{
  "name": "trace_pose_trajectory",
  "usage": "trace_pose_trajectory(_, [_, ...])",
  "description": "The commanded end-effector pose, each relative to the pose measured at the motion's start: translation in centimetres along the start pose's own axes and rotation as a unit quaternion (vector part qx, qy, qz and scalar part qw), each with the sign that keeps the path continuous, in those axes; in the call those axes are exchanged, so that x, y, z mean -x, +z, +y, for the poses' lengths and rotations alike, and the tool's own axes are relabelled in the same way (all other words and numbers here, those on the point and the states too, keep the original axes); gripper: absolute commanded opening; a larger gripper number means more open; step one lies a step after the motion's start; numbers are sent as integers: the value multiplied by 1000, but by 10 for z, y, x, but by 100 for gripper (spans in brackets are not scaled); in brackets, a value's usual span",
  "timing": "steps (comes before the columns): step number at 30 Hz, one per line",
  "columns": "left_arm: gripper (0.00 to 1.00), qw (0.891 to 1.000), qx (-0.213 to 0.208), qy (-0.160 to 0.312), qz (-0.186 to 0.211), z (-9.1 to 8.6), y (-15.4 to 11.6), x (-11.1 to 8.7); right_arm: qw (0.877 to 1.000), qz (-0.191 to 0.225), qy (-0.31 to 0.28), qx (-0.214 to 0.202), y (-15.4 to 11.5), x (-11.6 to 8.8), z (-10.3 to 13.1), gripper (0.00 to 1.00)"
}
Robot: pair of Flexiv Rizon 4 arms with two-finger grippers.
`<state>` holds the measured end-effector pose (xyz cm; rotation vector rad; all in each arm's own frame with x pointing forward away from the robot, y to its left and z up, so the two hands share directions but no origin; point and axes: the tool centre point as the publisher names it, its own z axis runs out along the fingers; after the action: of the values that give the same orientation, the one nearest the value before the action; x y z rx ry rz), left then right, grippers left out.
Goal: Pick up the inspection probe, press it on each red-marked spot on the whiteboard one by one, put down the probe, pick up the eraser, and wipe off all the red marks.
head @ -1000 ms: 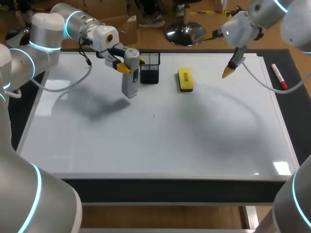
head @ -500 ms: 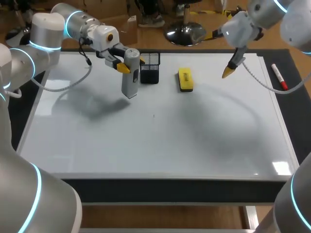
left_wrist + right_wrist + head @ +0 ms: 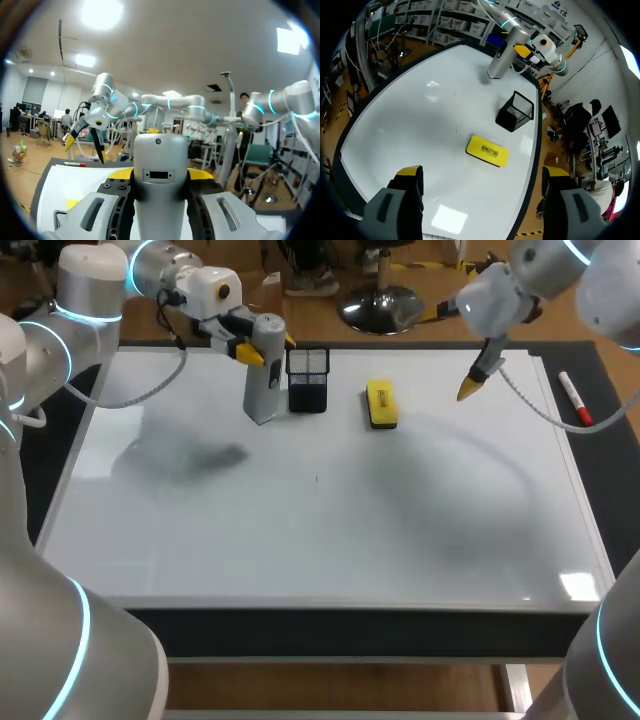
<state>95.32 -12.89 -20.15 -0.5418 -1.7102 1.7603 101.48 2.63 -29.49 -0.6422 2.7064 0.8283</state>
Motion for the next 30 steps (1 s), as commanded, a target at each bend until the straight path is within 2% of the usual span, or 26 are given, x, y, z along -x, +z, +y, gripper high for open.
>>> trace_pose_trajectory(1, [0, 999, 1, -16, -28, -11, -2, 5, 1000, 1, -1, -1, 0, 0, 0, 100])
trace_pose_trajectory(9, [0, 997, -18, 3, -76, -36, -12, 20, 1000, 1, -1, -1, 0, 0, 0, 100])
trace_pose_trajectory(11, [0, 995, -34, 0, -92, -42, -16, 27, 1000, 1, -1, -1, 0, 0, 0, 100])
trace_pose_trajectory(20, [0, 987, -58, 18, -148, -65, -19, 56, 1000, 1, -1, -1, 0, 0, 0, 100])
trace_pose_trajectory(25, [0, 978, -66, 32, -193, -72, -20, 69, 1000, 1, -1, -1, 0, 0, 0, 100])
trace_pose_trajectory(30, [0, 969, -86, 40, -229, -72, -20, 81, 1000, 1, -1, -1, 0, 0, 0, 100])
